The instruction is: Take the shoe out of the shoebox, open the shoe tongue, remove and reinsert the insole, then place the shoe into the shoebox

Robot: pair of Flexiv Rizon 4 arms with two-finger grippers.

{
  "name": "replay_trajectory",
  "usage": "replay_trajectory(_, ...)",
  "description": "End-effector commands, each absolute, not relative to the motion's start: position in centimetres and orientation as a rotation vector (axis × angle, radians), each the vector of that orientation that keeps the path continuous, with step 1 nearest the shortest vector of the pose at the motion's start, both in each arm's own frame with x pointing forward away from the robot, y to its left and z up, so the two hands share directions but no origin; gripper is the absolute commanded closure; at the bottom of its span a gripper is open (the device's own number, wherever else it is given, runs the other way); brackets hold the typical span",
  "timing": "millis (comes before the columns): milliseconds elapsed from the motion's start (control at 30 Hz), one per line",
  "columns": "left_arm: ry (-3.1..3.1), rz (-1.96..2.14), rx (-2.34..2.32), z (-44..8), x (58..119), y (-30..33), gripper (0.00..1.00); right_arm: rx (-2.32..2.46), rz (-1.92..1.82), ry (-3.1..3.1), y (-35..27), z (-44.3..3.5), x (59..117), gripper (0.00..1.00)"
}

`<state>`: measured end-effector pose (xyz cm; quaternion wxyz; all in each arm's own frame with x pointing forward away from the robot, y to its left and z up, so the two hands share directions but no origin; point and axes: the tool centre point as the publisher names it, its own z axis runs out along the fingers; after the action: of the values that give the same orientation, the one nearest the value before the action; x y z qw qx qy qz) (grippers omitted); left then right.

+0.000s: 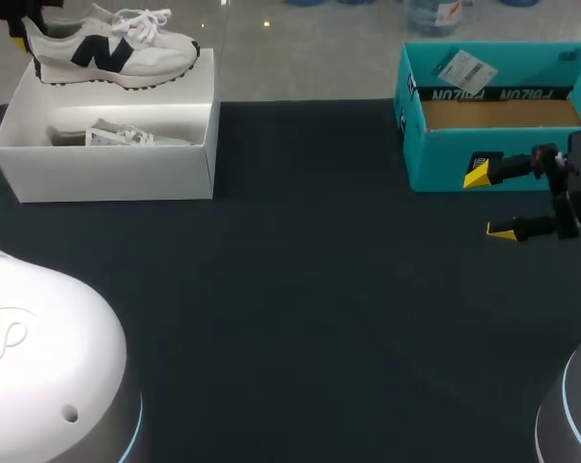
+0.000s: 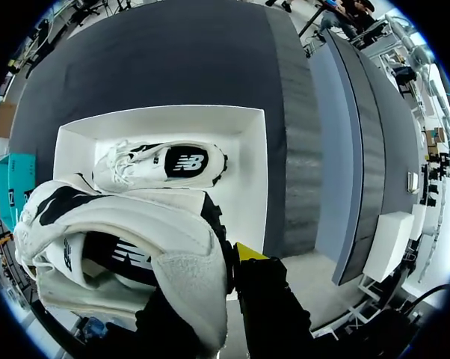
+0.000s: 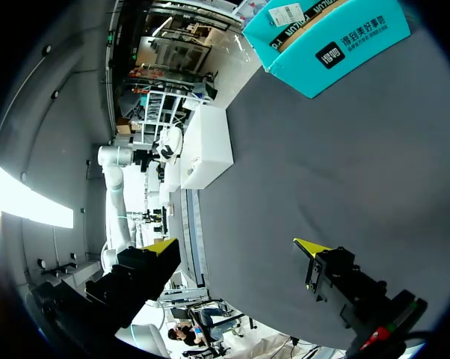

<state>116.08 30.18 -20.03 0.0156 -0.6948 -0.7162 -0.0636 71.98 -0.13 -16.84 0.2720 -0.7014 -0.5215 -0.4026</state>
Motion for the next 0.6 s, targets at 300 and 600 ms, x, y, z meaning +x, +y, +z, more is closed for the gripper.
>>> replay_trajectory(300, -2.237, -0.193, -2.125, -24.3, 119.3, 31.6, 1.00, -1.893, -1.081, -1.404, 0.0, -16.8, 71.9, 0.00)
replay_trajectory(600, -2.254, -0.174, -2.133, -28.2, 121.2, 31.8, 1.00, -1.893, -1.081, -1.404, 0.0, -16.8, 71.9, 0.00)
